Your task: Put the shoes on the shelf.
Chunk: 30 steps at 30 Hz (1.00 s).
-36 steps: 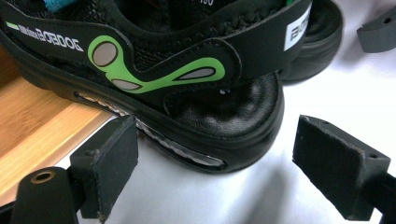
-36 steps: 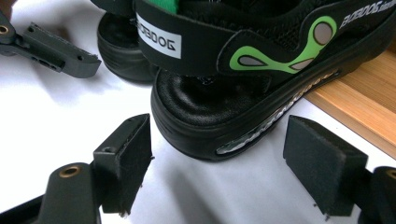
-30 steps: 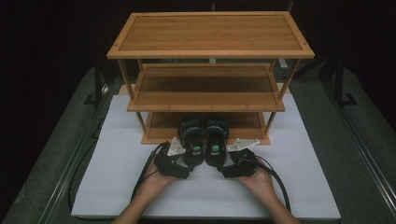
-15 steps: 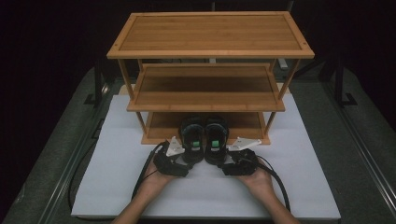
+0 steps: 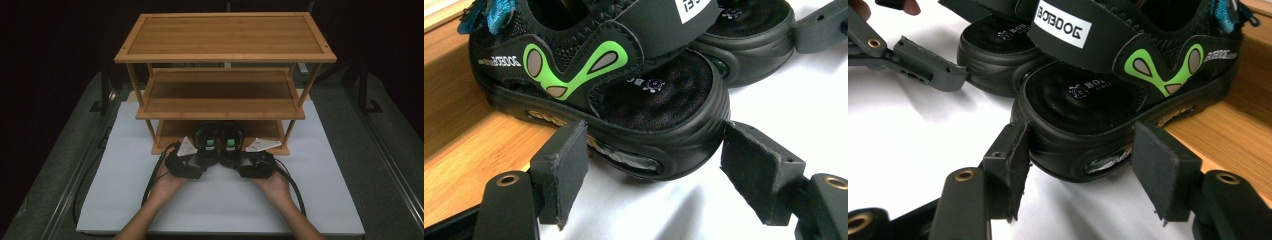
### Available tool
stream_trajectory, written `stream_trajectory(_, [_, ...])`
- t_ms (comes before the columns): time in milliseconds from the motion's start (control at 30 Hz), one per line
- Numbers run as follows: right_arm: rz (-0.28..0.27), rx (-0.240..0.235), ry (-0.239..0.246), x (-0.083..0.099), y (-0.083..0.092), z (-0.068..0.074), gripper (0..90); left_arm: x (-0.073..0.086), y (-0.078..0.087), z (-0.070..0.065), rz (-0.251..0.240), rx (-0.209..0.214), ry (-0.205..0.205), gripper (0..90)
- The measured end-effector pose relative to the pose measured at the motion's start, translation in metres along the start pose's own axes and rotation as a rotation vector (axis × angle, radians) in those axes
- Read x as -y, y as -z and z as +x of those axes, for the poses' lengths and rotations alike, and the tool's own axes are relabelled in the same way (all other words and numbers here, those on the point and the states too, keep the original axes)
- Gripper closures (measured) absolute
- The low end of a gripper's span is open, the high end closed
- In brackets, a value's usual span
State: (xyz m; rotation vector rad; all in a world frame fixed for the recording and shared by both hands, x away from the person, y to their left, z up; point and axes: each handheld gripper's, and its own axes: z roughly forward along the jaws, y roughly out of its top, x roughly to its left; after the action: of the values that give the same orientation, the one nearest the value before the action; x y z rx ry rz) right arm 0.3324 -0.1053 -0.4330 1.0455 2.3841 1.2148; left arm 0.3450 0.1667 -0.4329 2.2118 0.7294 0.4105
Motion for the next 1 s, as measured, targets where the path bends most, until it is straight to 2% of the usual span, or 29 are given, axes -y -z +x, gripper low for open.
stream_trajectory(133, [-0.006, 0.014, 0.006, -0.003, -0.002, 0.000, 42.2, -0.001, -0.003, 0.005, -0.013, 0.012, 0.029, 27.3])
stream_trajectory(267, [-0.019, 0.039, 0.015, -0.006, -0.008, -0.002, 45.3, -0.005, -0.004, 0.012, -0.013, 0.007, 0.031, 29.8])
stream_trajectory(467, [-0.039, 0.052, 0.011, -0.007, -0.013, -0.008, 46.9, -0.010, -0.010, 0.018, -0.019, 0.001, 0.048, 30.1])
stream_trajectory(567, [-0.032, 0.063, -0.001, -0.011, -0.017, -0.016, 47.9, -0.012, -0.012, 0.025, -0.019, 0.004, 0.053, 31.5])
stream_trajectory(633, [-0.029, 0.072, 0.000, -0.013, -0.019, -0.017, 48.3, -0.014, -0.014, 0.030, -0.019, -0.013, 0.055, 32.1])
stream_trajectory(800, [-0.041, 0.085, -0.005, -0.018, -0.027, -0.023, 48.8, -0.014, -0.019, 0.040, -0.023, -0.004, 0.091, 32.4])
stream_trajectory(867, [-0.046, 0.105, -0.007, -0.020, -0.030, -0.027, 50.0, -0.016, -0.022, 0.043, -0.014, -0.017, 0.082, 32.5])
stream_trajectory(900, [-0.045, 0.111, -0.011, -0.022, -0.032, -0.029, 50.0, -0.017, -0.024, 0.043, -0.023, -0.025, 0.092, 32.5])
stream_trajectory(967, [-0.051, 0.118, -0.020, -0.023, -0.035, -0.033, 50.5, -0.017, -0.026, 0.047, -0.006, -0.042, 0.076, 33.0])
stream_trajectory(1000, [-0.053, 0.120, -0.023, -0.022, -0.037, -0.034, 50.8, -0.016, -0.027, 0.048, -0.012, -0.037, 0.089, 33.1])
